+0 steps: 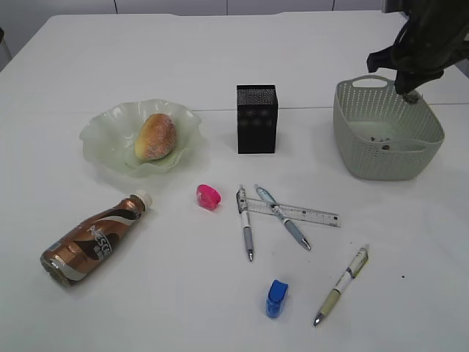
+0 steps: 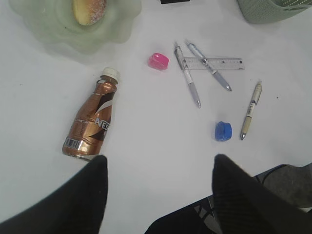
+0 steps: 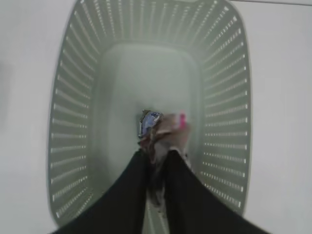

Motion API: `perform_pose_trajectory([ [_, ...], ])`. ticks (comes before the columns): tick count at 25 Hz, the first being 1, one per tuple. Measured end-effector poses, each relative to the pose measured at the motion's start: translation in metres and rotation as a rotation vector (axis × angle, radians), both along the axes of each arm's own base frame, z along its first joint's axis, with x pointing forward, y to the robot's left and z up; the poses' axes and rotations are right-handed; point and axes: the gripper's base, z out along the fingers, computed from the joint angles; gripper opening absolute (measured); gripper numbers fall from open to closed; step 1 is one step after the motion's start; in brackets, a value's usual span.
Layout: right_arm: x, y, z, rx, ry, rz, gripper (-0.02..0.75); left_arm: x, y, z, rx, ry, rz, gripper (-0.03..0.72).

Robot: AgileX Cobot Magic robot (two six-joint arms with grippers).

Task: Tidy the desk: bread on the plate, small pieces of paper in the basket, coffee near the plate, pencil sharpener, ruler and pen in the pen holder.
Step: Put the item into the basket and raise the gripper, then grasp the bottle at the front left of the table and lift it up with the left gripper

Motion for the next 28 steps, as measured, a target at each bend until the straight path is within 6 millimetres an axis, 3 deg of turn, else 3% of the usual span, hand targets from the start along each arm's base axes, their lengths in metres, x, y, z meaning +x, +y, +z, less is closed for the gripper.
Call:
perform_pose_trajectory([
  [2, 0.002, 0.000, -0.003, 0.004, -0.006, -0.007, 0.174, 0.000, 0.000, 0.000, 0.000, 0.000, 0.000, 0.486],
  [6, 0.006, -0.001, -0.006, 0.013, -0.035, -0.039, 0.461, 0.000, 0.000, 0.000, -0.004, 0.001, -0.001, 0.486],
  [8, 0.007, -0.001, -0.007, 0.011, -0.035, -0.043, 0.536, 0.000, -0.001, 0.000, -0.007, 0.002, -0.002, 0.486],
  [15, 0.003, -0.001, 0.001, 0.015, -0.033, -0.051, 0.553, 0.000, -0.001, 0.000, -0.010, 0.003, -0.003, 0.486],
  [21, -0.026, -0.004, 0.036, 0.010, 0.038, -0.084, 0.545, 0.001, 0.002, 0.000, 0.023, -0.008, 0.007, 0.486],
  [28, -0.044, -0.005, 0.044, -0.019, 0.174, -0.072, 0.543, 0.014, 0.001, -0.011, 0.074, 0.019, 0.018, 0.486],
])
